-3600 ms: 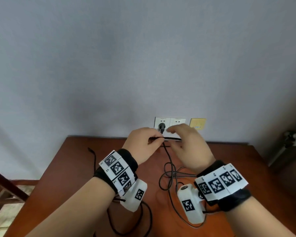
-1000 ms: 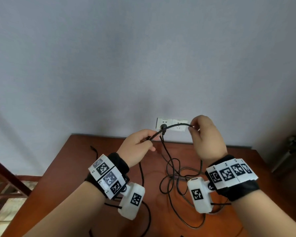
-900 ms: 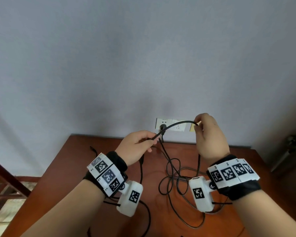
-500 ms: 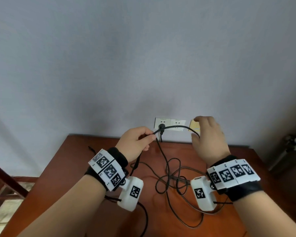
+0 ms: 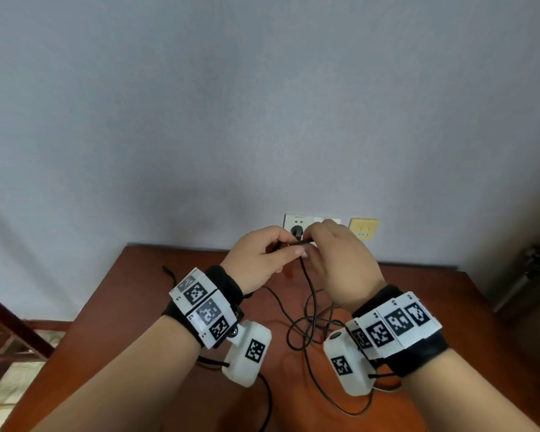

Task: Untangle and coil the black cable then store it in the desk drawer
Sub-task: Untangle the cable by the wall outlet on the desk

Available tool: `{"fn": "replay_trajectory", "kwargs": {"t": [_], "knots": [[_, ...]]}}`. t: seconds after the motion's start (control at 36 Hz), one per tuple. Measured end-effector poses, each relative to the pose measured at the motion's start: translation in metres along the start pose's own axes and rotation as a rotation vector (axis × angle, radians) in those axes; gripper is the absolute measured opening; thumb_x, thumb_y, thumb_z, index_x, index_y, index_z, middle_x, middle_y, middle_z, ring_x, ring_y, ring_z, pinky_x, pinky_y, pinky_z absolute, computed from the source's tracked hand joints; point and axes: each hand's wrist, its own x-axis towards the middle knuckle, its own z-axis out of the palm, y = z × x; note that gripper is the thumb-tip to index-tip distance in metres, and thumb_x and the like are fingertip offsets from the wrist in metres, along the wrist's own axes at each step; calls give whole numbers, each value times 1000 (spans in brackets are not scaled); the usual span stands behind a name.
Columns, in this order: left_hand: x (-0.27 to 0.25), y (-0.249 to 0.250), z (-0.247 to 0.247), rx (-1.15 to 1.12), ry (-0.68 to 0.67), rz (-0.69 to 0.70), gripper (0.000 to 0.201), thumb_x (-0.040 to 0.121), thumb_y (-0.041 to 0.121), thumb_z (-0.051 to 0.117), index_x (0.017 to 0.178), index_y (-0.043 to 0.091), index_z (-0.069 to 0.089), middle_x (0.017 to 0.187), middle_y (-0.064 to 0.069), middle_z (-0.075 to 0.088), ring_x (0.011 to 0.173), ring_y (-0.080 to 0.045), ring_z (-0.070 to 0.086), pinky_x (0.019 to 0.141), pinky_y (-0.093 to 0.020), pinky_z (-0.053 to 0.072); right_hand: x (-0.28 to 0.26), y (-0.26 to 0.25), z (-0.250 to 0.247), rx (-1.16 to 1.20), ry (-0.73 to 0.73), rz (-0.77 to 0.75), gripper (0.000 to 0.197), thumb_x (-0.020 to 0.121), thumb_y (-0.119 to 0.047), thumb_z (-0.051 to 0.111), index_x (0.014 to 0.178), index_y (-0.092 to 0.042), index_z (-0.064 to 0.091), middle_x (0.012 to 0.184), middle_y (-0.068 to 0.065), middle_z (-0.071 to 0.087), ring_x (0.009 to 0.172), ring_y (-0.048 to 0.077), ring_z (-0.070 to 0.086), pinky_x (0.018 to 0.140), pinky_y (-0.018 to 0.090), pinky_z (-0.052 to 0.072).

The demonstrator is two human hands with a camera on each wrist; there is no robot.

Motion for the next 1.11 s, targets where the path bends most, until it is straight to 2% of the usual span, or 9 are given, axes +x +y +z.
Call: {"fn": "replay_trajectory", "kwargs": {"t": [0.17,0.31,0.42,0.5,0.64,0.81,0.94,1.03,1.11], "knots": [[-6,-20,-18,116,-85,-61,9,89,28,64,85,20,67,64,15,61,58,2,58,63,-11,44,4,18,-13,172,101,195,23,99,-26,41,92,-11,57,85,2,57,76,20,53,63,32,37],[-8,-35,-26,114,-44,-115,19,96,26,53,86,28,68,66,19,62,63,-2,59,70,-17,44,5,43,-21,190,158,358,24,99,-26,42,88,-10,57,75,2,57,71,23,51,60,30,31],[-4,-36,-24,113,64,-130,23,98,23,49,88,28,70,69,14,58,55,4,50,67,-22,42,3,54,-17,-6,-29,429,24,99,-23,39,99,-8,57,93,9,61,79,27,54,65,32,38],[0,-29,-23,122,131,-99,18,95,25,55,87,23,71,62,17,56,51,5,47,59,-21,36,2,45,-10,-136,-110,453,30,93,-24,47,120,-11,49,116,6,53,101,27,57,84,40,46],[5,-20,-25,135,146,-86,10,90,26,64,87,27,74,66,24,64,61,8,55,67,-18,42,1,22,-11,-239,-1,316,70,85,-26,60,145,-16,26,142,5,36,133,25,36,109,58,22],[9,-1,-11,134,73,7,11,84,18,71,87,28,75,81,15,72,75,5,63,74,-13,44,5,-9,2,-199,-78,5,52,82,-20,58,132,-24,45,128,-2,53,127,20,44,112,57,15],[7,12,-4,-81,44,3,33,94,6,54,99,36,67,81,18,68,73,7,62,71,-13,50,7,-10,9,-22,-110,81,61,88,-21,50,143,-26,24,117,0,58,105,25,54,82,39,39],[5,7,-7,-63,28,-19,42,95,4,49,99,43,64,95,14,70,89,3,64,87,-19,50,5,-2,6,106,-54,81,45,91,-17,46,135,-27,40,109,2,63,98,25,58,78,37,46],[5,-1,-11,-23,32,-72,41,99,7,42,101,43,62,102,10,67,82,-4,68,90,-27,52,6,8,3,158,-12,115,19,97,-23,44,105,-19,60,94,0,63,86,20,58,67,30,40]]}}
